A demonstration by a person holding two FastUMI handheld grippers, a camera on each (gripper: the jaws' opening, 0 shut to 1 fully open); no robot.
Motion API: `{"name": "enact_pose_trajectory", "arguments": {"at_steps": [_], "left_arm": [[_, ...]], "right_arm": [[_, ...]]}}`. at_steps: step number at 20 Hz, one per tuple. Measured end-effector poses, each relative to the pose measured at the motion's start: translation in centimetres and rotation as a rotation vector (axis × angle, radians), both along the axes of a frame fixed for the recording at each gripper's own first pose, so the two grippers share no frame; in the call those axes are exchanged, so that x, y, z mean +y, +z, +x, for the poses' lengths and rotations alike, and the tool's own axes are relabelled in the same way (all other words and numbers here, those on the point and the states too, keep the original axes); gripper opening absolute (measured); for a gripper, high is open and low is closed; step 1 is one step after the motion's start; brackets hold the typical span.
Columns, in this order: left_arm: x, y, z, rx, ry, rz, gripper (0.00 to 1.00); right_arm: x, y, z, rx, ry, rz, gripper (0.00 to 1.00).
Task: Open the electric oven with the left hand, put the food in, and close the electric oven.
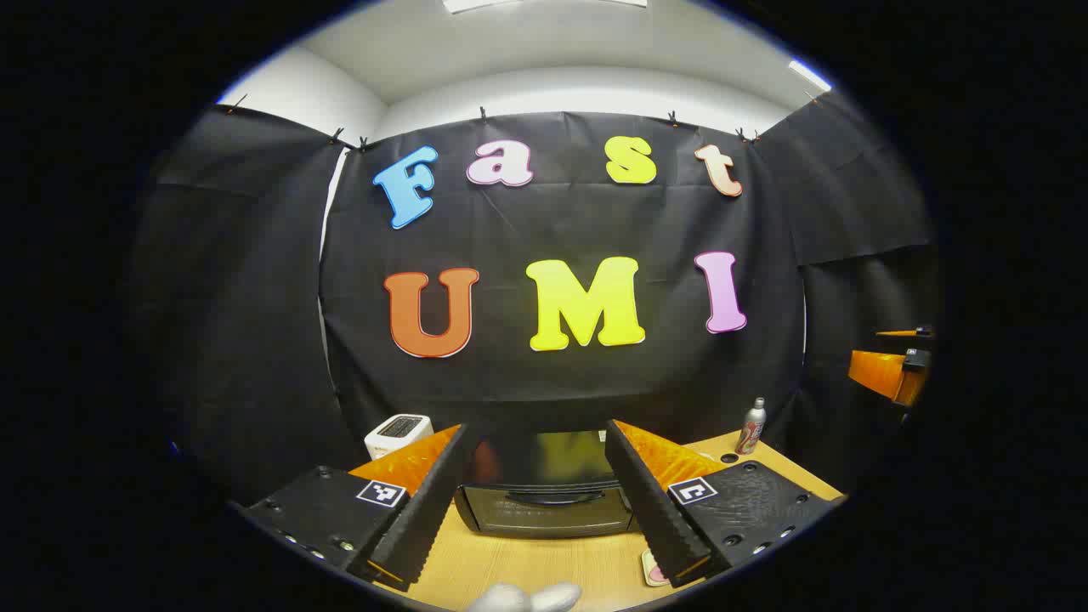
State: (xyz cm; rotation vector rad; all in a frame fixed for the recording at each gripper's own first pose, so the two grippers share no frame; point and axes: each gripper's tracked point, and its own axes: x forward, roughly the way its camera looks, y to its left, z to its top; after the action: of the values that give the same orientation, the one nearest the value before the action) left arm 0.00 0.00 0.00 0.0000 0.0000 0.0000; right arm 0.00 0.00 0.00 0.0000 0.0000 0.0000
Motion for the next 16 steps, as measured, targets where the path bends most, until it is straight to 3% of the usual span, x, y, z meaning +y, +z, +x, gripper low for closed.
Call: {"name": "enact_pose_trajectory", "arguments": {"at_steps": [7,16], "left_arm": [[-0.4,-1.9,2.4,0.005,-0.034,-0.004,0.96],[-1.6,-8.8,7.9,0.09,-0.065,0.011,0.96]], "right_arm": [[0.0,0.2,0.3,0.01,-0.027,0.003,0.96],[-1.1,0.0,0.0,0.048,-0.071,-0.028,0.96]]}}
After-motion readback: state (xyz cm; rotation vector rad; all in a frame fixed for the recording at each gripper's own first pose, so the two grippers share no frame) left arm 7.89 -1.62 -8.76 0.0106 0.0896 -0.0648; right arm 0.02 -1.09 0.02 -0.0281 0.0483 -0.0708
